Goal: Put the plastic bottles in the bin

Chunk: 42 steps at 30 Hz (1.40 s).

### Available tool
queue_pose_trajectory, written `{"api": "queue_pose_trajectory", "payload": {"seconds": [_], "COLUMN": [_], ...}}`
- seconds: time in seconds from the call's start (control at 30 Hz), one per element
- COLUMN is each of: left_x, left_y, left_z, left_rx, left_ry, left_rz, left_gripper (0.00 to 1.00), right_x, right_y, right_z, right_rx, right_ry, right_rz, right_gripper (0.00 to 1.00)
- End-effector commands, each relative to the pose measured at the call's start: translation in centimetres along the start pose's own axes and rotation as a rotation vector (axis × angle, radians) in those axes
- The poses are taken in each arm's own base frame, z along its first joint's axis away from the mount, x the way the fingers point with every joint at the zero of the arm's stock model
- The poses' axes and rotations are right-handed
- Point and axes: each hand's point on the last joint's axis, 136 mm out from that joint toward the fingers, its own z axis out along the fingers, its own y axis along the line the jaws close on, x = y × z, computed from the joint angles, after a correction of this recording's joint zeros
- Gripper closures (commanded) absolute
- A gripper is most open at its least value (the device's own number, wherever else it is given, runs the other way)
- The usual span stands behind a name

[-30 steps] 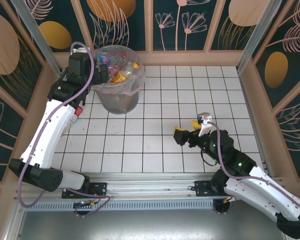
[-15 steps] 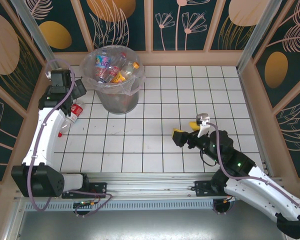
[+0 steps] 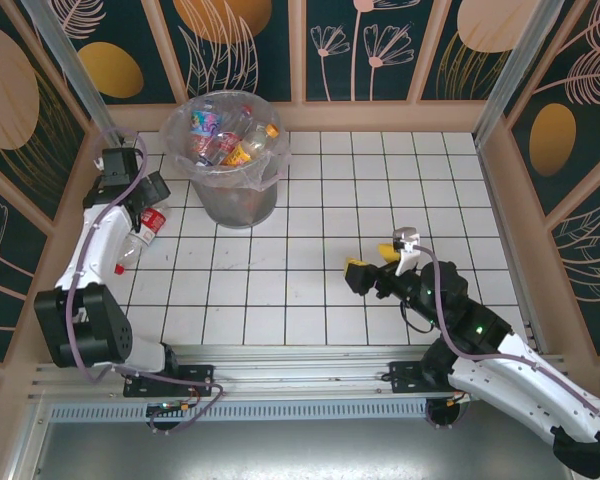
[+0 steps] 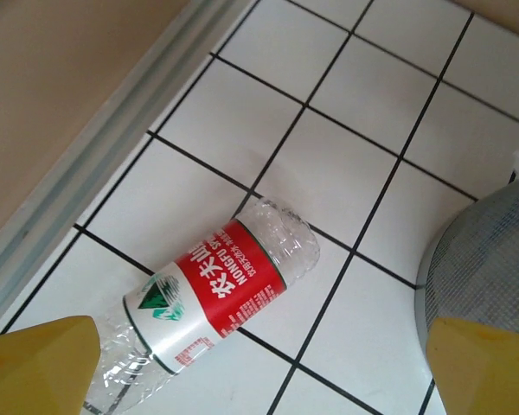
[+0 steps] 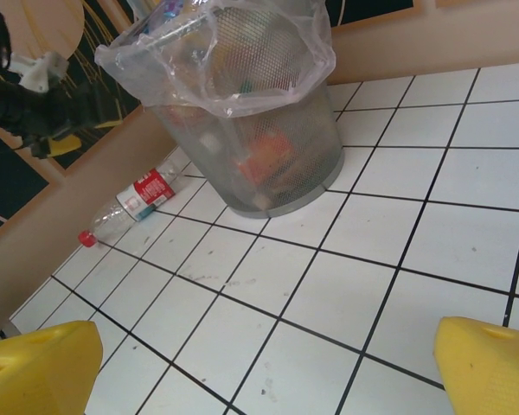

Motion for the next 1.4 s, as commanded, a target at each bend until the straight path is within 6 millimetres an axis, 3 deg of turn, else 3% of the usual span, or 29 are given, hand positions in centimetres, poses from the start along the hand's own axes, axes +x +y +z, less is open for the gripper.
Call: {"api": "queue_pose_trajectory", "payload": {"seconds": [0.0,0.4,0.87,1.37], "left_x": [-0.5,3.2,5.4,8.8], "left_y": [-0.2,0.5,0.1,2.4], "left_z": [1.0,5.5,7.6,10.5], "left_rx": [0.001,-0.044,-0.014,-0.129], "left_ry": [-0.007,0.120,0.205,0.299], "left_rz": [0.053,0.204,0.292,0.299], "left_gripper": [0.03,0.02,0.01,0.03], "right_x": [0.0,0.0,-0.2,-0.5], "right_y": [-0.1,-0.2,0.3,-0.1], "right_z": [-0.1,-0.1,-0.1,-0.7], "right_rx": [-0.004,0.001,-0.025,-0.005], "right_ry": [-0.013,-0.012,-0.018,-0.023], "right_rz": [0.001,0.002,0.016,0.013], "right_gripper": [0.01,0.01,0.01,0.01]}}
